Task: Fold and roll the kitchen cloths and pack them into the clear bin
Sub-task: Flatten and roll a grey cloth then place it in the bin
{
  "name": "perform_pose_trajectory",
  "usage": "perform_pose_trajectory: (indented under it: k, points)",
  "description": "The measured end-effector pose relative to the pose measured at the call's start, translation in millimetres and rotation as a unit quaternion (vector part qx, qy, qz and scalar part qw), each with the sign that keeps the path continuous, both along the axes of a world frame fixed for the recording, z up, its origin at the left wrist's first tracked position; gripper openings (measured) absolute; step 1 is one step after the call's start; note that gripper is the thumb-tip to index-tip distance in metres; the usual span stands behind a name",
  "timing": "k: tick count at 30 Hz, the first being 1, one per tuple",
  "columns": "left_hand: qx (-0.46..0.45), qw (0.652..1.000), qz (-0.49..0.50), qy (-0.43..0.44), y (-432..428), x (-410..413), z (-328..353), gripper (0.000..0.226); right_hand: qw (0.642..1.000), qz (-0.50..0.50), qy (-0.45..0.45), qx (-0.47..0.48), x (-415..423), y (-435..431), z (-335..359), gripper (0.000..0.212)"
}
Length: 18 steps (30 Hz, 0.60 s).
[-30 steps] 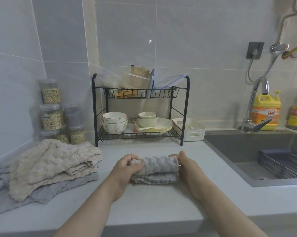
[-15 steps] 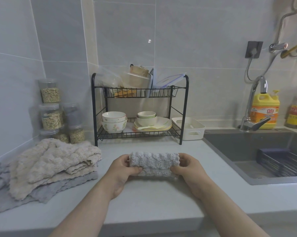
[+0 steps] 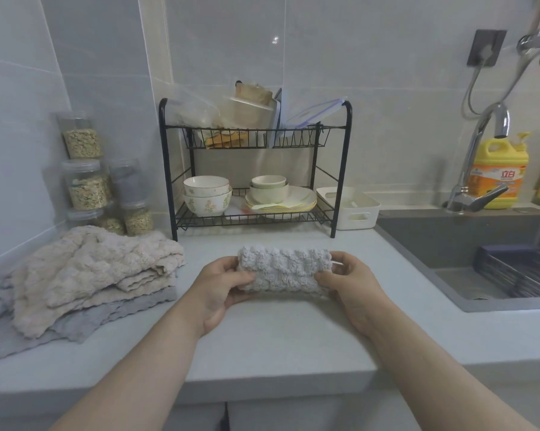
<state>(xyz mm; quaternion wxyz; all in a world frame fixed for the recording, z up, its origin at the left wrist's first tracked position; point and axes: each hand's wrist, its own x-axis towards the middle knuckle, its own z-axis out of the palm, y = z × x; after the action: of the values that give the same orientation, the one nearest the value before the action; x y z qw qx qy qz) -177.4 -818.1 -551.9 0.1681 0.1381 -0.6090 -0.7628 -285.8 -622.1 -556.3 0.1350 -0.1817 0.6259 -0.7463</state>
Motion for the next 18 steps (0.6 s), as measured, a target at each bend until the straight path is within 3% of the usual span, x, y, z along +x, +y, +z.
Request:
perform_pose_trajectory:
  k: [12, 18]
  points:
    - [0.04, 0.998, 0.041, 0.033, -31.3, -76.2, 22.9, 0.026, 1.0, -0.009, -0.01, 0.021, -62.9, -45.0, 26.7, 0.034]
    - [0.068, 0.997, 0.035, -0.009, -38.6, -80.2, 78.6, 0.025, 0.998, 0.016, -0.053, 0.003, -77.2, -48.3, 95.5, 0.031]
